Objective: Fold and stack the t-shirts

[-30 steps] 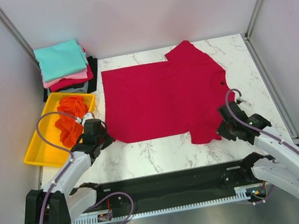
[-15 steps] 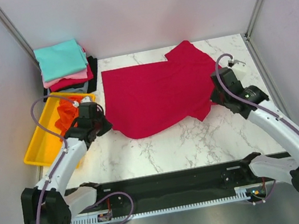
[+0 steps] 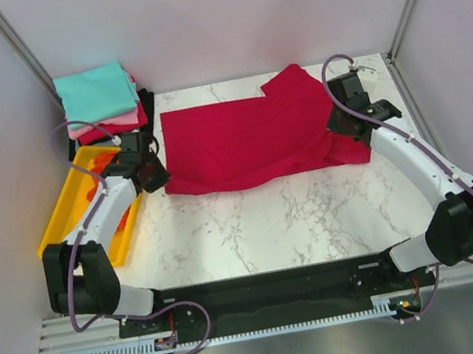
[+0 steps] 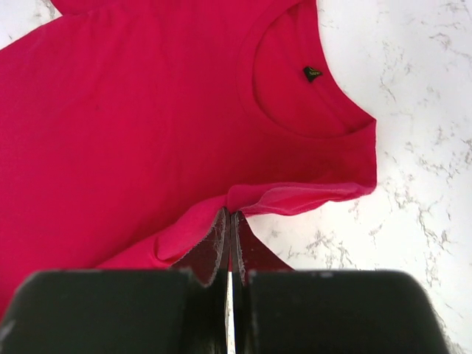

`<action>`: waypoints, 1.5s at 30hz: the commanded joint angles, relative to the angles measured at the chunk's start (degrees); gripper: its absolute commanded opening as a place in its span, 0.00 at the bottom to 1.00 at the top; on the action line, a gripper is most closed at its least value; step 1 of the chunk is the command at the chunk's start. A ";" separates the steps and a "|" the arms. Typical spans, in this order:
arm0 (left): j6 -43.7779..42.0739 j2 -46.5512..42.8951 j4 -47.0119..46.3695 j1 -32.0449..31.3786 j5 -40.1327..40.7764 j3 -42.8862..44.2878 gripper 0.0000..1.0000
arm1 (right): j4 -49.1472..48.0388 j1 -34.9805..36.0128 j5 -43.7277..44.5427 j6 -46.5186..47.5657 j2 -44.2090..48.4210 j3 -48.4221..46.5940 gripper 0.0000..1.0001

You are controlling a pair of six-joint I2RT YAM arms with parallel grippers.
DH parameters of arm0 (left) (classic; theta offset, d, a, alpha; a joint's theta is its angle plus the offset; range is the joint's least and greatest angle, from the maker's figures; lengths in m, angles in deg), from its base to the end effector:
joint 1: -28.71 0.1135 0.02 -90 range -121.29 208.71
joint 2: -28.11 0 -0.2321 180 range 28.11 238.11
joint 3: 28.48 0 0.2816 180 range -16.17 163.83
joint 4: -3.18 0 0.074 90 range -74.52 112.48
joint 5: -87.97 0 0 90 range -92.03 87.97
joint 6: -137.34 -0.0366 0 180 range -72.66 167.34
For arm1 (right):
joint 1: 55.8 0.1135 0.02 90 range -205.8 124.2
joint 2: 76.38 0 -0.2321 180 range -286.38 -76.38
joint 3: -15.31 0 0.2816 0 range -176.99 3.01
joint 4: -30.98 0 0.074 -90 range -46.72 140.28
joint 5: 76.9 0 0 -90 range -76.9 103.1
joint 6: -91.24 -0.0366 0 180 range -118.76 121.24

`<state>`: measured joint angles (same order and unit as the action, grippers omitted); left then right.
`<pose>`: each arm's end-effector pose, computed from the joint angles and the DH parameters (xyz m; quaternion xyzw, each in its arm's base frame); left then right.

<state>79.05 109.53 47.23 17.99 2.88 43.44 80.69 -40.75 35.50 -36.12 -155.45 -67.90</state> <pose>0.3236 -0.0581 0.2077 -0.1860 0.9306 -0.0751 0.3060 0.3246 0.0728 0.2847 0.2477 0.8768 0.0024 0.4122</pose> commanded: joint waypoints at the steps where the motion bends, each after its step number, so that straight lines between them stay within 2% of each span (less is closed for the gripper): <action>1: -3.58 4.08 0.95 1.40 0.10 4.71 0.02 | -2.95 -0.81 -1.38 2.38 -3.45 -4.05 0.00; 13: -5.86 13.66 1.74 4.22 -0.42 11.57 0.02 | -3.75 -3.71 -2.62 4.05 -15.14 -10.56 0.00; 21: -7.27 19.20 2.00 4.13 -3.06 16.58 0.02 | -3.57 -5.90 -1.48 4.58 -17.96 -11.88 0.00; 38: -8.32 30.89 4.11 4.22 -1.74 25.46 0.02 | -4.01 -9.25 -4.37 5.55 -26.40 -15.48 0.00; 44: -8.41 34.67 5.43 4.22 -1.30 29.68 0.15 | -4.45 -9.95 -5.95 5.20 -31.49 -18.81 0.08; 45: -8.33 35.11 6.04 4.22 -1.13 30.73 0.21 | -4.45 -10.30 -6.48 5.28 -32.19 -19.43 0.10</action>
<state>72.77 143.22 51.62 21.95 0.86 70.26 77.54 -50.28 30.38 -31.46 -186.09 -83.44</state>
